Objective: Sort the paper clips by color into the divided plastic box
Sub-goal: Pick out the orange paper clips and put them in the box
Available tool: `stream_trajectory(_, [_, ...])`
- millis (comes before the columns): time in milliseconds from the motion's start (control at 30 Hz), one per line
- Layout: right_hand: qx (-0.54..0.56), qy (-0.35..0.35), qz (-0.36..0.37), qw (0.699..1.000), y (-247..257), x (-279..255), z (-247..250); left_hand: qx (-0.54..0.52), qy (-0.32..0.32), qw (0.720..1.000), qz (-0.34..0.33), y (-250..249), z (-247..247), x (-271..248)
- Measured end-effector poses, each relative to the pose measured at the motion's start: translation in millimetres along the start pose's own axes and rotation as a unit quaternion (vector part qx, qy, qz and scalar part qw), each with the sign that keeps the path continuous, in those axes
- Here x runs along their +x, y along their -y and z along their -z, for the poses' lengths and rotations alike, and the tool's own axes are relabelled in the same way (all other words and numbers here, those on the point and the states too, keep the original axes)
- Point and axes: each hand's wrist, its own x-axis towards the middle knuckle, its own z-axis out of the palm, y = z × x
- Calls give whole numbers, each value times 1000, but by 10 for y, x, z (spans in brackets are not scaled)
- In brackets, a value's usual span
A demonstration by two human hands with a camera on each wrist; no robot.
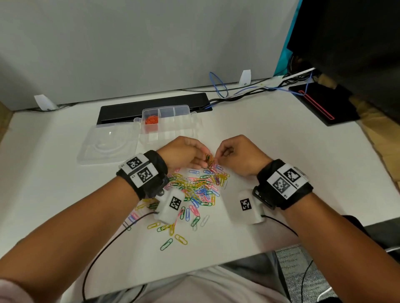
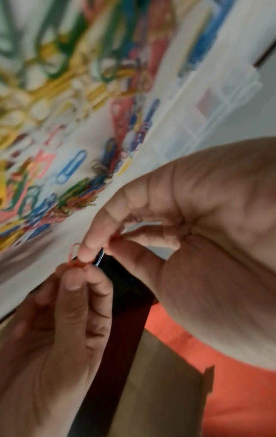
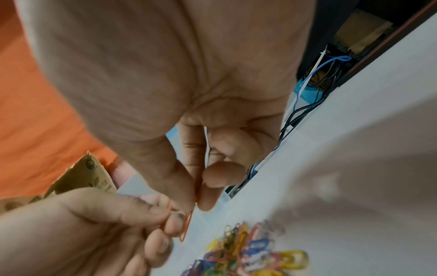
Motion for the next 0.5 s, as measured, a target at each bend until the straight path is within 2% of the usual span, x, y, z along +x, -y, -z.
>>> stream_trajectory(100, [67,-16,22,997,77,-2,-2,-146,-12,986,78,-10,-101,6])
stream_trajectory(167, [98,-17,38,994,120,-14,-38,-209,26,970,121,20,-163,22])
stream_trajectory(233, [102,-29,51,993,127,-13,-52,-256,65,956,132,51,-204,55])
stream_trajectory(300, [84,-68,60,992,84,20,-24,-275,55,950,140,63,-200,92])
stream_trajectory(367, [75,-100,47,991,5,69,26,-230,15,964,132,63,-168,132])
stream_trajectory(400, [69,-101,35,992,-40,91,44,-169,-3,979,115,58,-151,152])
stream_trajectory(467, [41,-71,14,997,-87,128,39,21,-26,998,61,59,-117,200])
stream_trajectory(500, [15,-46,7,999,-92,158,27,111,-35,993,28,52,-106,215])
